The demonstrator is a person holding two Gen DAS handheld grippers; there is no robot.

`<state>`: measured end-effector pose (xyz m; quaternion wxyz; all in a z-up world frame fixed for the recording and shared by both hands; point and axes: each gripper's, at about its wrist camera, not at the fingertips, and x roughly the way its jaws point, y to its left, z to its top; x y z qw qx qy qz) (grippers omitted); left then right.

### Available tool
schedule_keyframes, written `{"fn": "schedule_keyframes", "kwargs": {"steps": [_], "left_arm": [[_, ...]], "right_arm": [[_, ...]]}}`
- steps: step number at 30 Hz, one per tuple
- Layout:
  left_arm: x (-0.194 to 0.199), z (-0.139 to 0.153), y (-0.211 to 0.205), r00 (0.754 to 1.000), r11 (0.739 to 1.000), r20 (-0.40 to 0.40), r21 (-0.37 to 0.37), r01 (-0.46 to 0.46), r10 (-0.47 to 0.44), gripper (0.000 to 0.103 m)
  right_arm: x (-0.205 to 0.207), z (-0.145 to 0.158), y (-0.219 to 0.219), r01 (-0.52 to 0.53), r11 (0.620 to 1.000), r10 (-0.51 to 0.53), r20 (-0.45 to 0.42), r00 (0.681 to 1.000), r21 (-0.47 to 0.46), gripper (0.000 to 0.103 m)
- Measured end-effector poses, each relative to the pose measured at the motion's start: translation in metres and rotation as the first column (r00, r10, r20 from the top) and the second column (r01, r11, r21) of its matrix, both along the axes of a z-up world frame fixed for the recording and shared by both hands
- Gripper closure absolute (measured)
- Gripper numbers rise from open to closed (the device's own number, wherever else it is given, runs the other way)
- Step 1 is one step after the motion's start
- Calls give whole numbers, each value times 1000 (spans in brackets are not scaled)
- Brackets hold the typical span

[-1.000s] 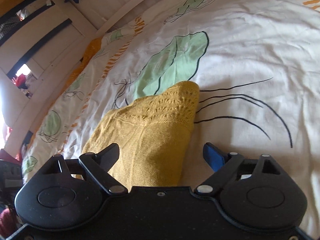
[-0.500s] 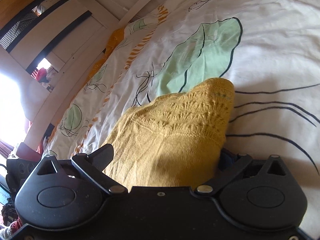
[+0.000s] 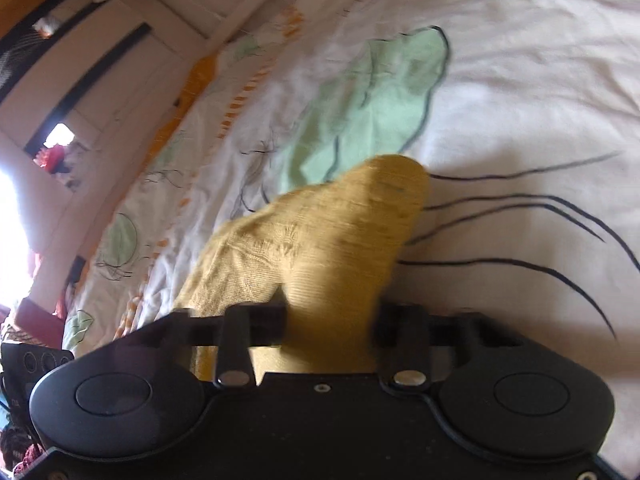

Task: Fold small clothes

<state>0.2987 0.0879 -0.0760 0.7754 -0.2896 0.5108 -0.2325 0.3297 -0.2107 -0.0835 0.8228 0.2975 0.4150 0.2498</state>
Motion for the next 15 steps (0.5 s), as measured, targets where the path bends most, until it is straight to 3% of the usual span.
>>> {"fn": "schedule_keyframes", "kwargs": {"steps": [2, 7, 15], "left_arm": [[-2, -1, 6, 999, 998, -43, -52, -22, 20, 86], [-30, 11, 1, 997, 996, -75, -87, 21, -27, 86], [-111, 26, -25, 986, 980, -92, -156, 125, -141, 86]], "right_arm": [[-6, 3, -3, 16, 1000, -16, -13, 1000, 21, 61], [-38, 26, -6, 2, 1000, -1, -22, 1000, 14, 64], [-134, 44, -25, -18, 1000, 17, -92, 996, -13, 64]]}}
